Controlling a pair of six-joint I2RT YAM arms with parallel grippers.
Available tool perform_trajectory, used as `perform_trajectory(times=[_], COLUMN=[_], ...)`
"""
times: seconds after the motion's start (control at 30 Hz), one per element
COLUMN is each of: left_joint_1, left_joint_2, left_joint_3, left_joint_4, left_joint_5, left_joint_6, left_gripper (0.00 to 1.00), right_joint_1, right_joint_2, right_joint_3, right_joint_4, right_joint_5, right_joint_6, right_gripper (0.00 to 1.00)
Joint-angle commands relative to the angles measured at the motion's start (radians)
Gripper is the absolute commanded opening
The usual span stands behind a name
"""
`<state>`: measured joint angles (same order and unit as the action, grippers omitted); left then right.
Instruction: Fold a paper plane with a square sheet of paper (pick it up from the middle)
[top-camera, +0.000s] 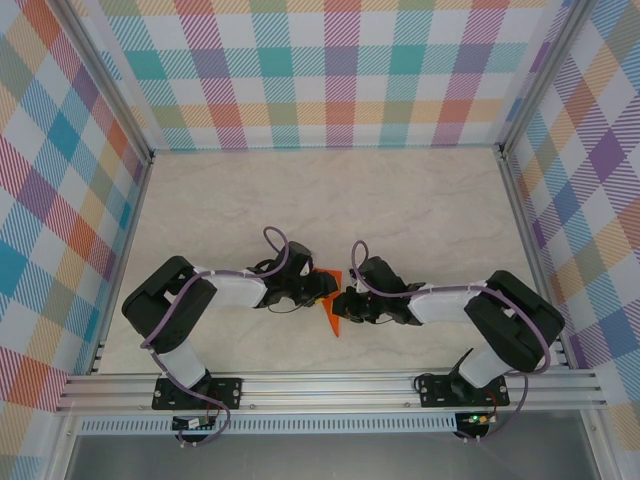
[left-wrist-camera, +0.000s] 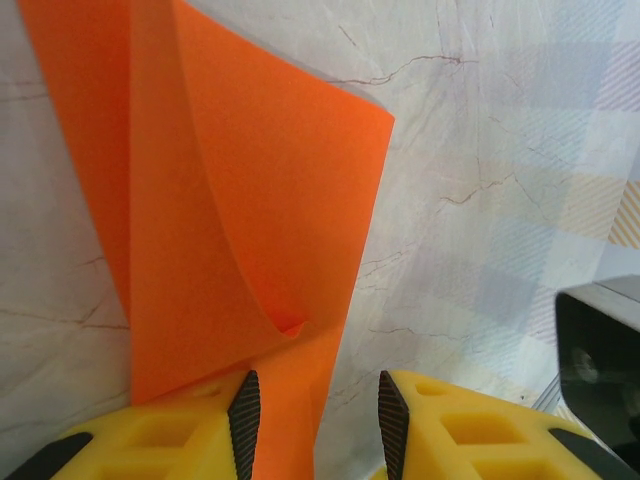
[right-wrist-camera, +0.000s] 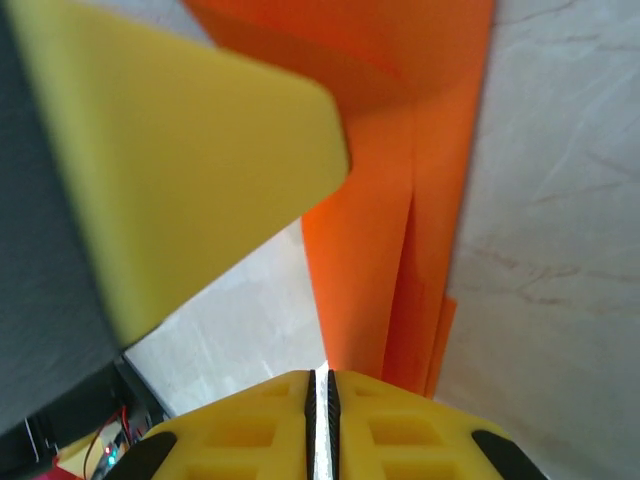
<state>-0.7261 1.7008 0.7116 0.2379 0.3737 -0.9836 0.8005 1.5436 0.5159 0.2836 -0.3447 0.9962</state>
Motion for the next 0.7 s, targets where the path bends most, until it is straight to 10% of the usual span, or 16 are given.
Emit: perform_trajectory(times=[0.0,0.67], left_joint_1=[-0.002,-0.002], left_joint_2=[0.013,0.007], left_joint_3=[0.015,0.024], left_joint_4=[-0.045,-0.045], left_joint_5=[-0.015,-0.017], left_joint_6=[0.002,0.0], left_gripper=[0.39,0.39], right_joint_1=[0.012,0.028], right_joint_2=[0.049,-0.036], right_joint_3=[0.008,-0.018], right_joint_4=[0.105,0.028], right_joint_5=[0.018,0.02], right_joint_6=[0.053,0.014], right_gripper=[0.14,0.15])
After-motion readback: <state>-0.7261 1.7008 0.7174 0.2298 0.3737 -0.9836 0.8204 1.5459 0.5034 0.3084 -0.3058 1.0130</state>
